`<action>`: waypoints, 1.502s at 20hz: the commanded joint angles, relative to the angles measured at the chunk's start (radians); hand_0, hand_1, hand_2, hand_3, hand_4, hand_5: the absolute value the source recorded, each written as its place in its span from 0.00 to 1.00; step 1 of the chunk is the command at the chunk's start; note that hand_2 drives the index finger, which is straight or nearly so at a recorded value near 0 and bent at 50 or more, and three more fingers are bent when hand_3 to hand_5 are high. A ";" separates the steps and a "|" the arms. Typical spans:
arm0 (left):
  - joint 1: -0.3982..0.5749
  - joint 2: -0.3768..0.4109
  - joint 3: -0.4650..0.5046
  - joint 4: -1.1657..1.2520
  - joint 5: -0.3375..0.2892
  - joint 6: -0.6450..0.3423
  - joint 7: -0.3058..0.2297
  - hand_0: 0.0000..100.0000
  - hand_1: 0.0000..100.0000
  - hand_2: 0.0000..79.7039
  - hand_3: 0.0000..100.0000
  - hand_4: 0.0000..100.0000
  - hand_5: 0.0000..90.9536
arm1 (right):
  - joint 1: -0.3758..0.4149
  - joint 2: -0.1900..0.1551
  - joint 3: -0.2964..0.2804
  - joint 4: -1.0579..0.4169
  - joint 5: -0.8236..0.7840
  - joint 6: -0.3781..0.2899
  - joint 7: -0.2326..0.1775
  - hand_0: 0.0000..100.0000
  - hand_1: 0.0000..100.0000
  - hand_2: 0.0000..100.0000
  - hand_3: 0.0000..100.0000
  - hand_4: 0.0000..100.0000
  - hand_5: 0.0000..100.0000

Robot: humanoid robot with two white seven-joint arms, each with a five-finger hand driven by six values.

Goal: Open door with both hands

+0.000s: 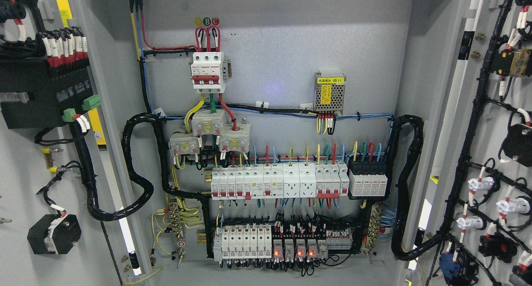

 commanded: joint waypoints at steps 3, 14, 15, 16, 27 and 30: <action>0.001 -0.006 0.033 0.004 0.000 0.000 -0.004 0.00 0.00 0.00 0.02 0.00 0.00 | 0.004 0.022 -0.018 0.007 -0.003 -0.002 0.000 0.21 0.17 0.00 0.00 0.00 0.00; 0.006 -0.006 0.080 0.004 0.000 -0.001 -0.009 0.00 0.00 0.00 0.02 0.00 0.00 | 0.010 0.039 -0.029 0.010 -0.003 -0.002 0.000 0.21 0.17 0.00 0.00 0.00 0.00; 0.006 -0.006 0.091 0.004 0.000 -0.001 -0.019 0.00 0.00 0.00 0.02 0.00 0.00 | 0.010 0.045 -0.029 0.010 -0.003 -0.002 0.000 0.21 0.17 0.00 0.00 0.00 0.00; 0.006 -0.007 0.098 0.005 0.000 -0.001 -0.028 0.00 0.00 0.00 0.02 0.00 0.00 | 0.011 0.046 -0.029 0.010 -0.003 -0.003 0.000 0.21 0.17 0.00 0.00 0.00 0.00; 0.008 -0.015 0.167 0.110 0.039 0.000 -0.036 0.00 0.00 0.00 0.03 0.00 0.00 | 0.016 0.046 -0.046 0.010 -0.038 -0.002 0.000 0.21 0.17 0.00 0.00 0.00 0.00; 0.008 -0.014 0.166 0.140 0.059 0.002 -0.048 0.00 0.00 0.00 0.03 0.00 0.00 | 0.016 0.046 -0.051 0.010 -0.046 -0.002 0.000 0.21 0.17 0.00 0.00 0.00 0.00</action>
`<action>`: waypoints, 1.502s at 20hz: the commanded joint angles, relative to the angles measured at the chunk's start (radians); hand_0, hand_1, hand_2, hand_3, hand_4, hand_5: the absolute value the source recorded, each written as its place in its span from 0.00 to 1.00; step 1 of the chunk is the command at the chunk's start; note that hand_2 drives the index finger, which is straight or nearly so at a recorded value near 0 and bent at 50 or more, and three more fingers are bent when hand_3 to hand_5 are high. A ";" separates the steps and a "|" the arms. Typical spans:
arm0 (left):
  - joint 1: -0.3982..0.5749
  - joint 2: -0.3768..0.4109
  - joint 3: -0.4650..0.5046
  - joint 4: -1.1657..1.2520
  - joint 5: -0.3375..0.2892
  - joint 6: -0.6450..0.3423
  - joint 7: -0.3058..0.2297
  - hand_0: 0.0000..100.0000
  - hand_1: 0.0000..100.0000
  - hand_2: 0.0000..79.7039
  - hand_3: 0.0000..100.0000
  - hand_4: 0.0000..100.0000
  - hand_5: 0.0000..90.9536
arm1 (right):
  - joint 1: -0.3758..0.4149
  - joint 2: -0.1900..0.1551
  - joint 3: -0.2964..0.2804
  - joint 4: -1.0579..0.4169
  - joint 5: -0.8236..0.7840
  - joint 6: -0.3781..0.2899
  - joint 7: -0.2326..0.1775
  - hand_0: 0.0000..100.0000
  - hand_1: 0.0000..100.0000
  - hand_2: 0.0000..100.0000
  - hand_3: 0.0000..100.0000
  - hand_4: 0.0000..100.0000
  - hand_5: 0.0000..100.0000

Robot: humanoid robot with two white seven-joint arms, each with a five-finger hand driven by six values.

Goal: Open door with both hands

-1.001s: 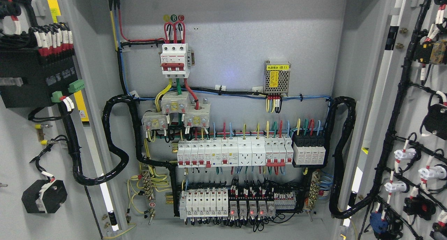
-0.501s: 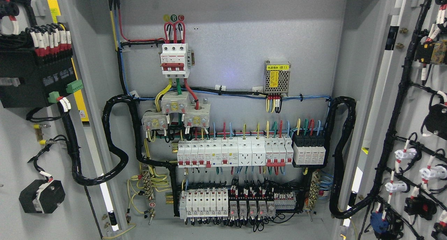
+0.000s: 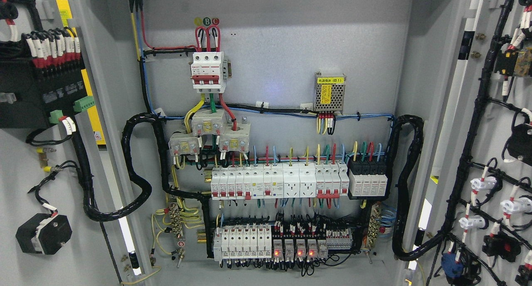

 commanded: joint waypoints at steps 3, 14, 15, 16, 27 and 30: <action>-0.001 -0.005 0.047 0.094 0.033 0.005 -0.099 0.00 0.00 0.00 0.02 0.00 0.00 | 0.003 0.006 -0.020 0.002 -0.034 0.003 0.000 0.21 0.17 0.00 0.00 0.00 0.00; -0.021 -0.005 0.080 0.136 0.088 0.011 -0.123 0.00 0.00 0.00 0.02 0.00 0.00 | 0.012 0.006 -0.033 0.007 -0.036 0.003 0.000 0.21 0.17 0.00 0.00 0.00 0.00; -0.026 -0.003 0.094 0.136 0.105 0.014 -0.123 0.00 0.00 0.00 0.02 0.00 0.00 | 0.012 0.006 -0.033 0.007 -0.036 0.003 0.000 0.21 0.17 0.00 0.00 0.00 0.00; -0.028 -0.002 0.102 0.136 0.116 0.015 -0.123 0.00 0.00 0.00 0.02 0.00 0.00 | 0.013 0.006 -0.036 0.007 -0.036 0.003 0.000 0.21 0.17 0.00 0.00 0.00 0.00; -0.043 0.009 0.139 0.131 0.163 0.019 -0.123 0.00 0.00 0.00 0.04 0.00 0.00 | 0.016 0.009 -0.045 0.009 -0.036 0.003 0.000 0.21 0.16 0.00 0.00 0.00 0.00; -0.046 0.011 0.160 0.129 0.165 0.019 -0.123 0.00 0.00 0.00 0.04 0.00 0.00 | 0.016 0.017 -0.046 0.010 -0.036 0.003 0.000 0.21 0.16 0.00 0.00 0.00 0.00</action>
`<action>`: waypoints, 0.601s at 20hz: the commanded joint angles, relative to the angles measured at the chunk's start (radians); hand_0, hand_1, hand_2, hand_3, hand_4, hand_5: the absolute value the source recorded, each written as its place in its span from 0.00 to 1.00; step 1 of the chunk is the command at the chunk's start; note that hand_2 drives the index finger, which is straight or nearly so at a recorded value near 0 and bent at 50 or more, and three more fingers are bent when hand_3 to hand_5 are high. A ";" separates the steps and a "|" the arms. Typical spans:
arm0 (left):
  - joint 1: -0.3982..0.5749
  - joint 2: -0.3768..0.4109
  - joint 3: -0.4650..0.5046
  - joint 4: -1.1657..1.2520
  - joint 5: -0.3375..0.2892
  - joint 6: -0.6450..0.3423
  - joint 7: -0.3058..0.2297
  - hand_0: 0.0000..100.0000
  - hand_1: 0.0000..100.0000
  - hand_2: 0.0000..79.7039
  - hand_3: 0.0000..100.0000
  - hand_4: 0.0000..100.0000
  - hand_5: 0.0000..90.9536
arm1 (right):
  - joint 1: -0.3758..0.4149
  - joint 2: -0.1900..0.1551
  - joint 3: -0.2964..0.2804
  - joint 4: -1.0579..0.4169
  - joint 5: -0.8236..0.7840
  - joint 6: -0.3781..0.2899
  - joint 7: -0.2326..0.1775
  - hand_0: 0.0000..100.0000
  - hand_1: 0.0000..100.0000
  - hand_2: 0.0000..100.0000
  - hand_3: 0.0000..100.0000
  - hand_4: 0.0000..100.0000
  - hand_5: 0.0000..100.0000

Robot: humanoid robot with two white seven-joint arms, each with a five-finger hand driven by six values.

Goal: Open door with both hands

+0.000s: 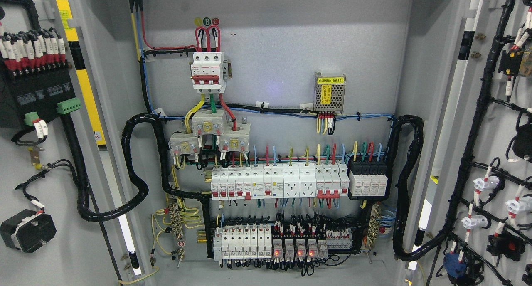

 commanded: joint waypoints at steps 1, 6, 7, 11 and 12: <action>-0.009 0.009 0.053 0.009 0.015 0.000 0.000 0.00 0.00 0.00 0.04 0.00 0.00 | 0.001 0.009 -0.009 0.003 0.000 0.000 0.000 0.21 0.16 0.00 0.00 0.00 0.00; -0.009 0.014 0.055 0.009 0.017 0.000 0.000 0.00 0.00 0.00 0.04 0.00 0.00 | 0.004 0.010 -0.009 0.001 0.000 0.000 0.000 0.21 0.16 0.00 0.00 0.00 0.00; -0.009 0.015 0.055 0.009 0.017 0.000 0.000 0.00 0.00 0.00 0.05 0.00 0.00 | 0.007 0.010 -0.009 0.001 0.000 -0.002 0.000 0.21 0.16 0.00 0.00 0.00 0.00; -0.009 0.022 0.055 0.013 0.018 0.000 0.000 0.00 0.00 0.00 0.05 0.00 0.00 | 0.012 0.009 -0.004 -0.002 -0.011 -0.003 0.000 0.21 0.16 0.00 0.00 0.00 0.00; -0.009 0.023 0.063 0.013 0.026 0.002 -0.001 0.00 0.00 0.00 0.05 0.00 0.00 | 0.012 0.009 -0.004 -0.002 -0.011 -0.003 0.000 0.21 0.16 0.00 0.00 0.00 0.00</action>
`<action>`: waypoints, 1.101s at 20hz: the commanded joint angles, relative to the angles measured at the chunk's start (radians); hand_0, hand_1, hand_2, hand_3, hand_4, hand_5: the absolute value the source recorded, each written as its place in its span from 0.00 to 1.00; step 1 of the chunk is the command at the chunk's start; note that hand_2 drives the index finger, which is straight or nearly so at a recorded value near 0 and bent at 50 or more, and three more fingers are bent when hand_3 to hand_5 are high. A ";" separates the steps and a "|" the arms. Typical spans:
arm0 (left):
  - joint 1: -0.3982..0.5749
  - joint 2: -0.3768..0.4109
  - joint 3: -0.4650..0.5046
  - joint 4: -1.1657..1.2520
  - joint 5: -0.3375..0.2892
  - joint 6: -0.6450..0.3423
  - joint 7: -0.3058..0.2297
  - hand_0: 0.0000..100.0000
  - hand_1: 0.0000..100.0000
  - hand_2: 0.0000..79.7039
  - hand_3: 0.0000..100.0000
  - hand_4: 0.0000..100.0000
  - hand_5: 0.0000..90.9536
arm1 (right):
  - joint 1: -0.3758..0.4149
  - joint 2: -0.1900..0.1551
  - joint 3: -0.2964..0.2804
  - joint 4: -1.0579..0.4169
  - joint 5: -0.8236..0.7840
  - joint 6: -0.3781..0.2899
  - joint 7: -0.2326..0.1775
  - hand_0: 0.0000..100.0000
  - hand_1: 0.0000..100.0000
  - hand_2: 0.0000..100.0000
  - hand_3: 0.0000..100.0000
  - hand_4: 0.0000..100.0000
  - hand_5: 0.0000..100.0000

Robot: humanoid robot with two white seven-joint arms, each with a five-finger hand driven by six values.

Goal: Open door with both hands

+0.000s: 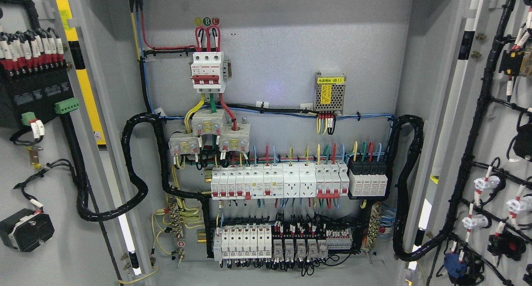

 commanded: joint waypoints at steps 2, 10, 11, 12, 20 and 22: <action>-0.001 0.022 0.037 0.008 0.030 0.012 -0.002 0.00 0.00 0.00 0.05 0.00 0.00 | 0.004 0.002 0.002 -0.002 -0.007 -0.004 0.000 0.21 0.16 0.00 0.00 0.00 0.00; -0.030 0.060 0.040 0.079 0.051 0.024 -0.002 0.00 0.00 0.00 0.07 0.00 0.00 | 0.004 -0.001 0.010 -0.005 -0.007 -0.005 0.000 0.21 0.15 0.00 0.00 0.00 0.00; -0.035 0.066 0.042 0.089 0.051 0.024 -0.002 0.00 0.00 0.00 0.07 0.00 0.00 | 0.004 0.001 0.011 -0.004 -0.007 -0.005 0.000 0.21 0.15 0.00 0.00 0.00 0.00; -0.040 0.069 0.046 0.100 0.051 0.024 -0.002 0.00 0.00 0.00 0.07 0.00 0.00 | 0.004 0.001 0.012 -0.004 -0.007 -0.005 0.000 0.21 0.14 0.00 0.00 0.00 0.00; -0.059 0.091 0.025 0.105 0.061 0.024 -0.002 0.00 0.00 0.00 0.07 0.00 0.00 | 0.004 -0.002 0.028 -0.007 -0.007 -0.008 0.000 0.21 0.14 0.00 0.00 0.00 0.00; -0.063 0.092 0.014 0.105 0.059 0.024 -0.002 0.00 0.00 0.00 0.07 0.00 0.00 | 0.004 -0.002 0.033 -0.007 -0.007 -0.008 0.000 0.21 0.14 0.00 0.00 0.00 0.00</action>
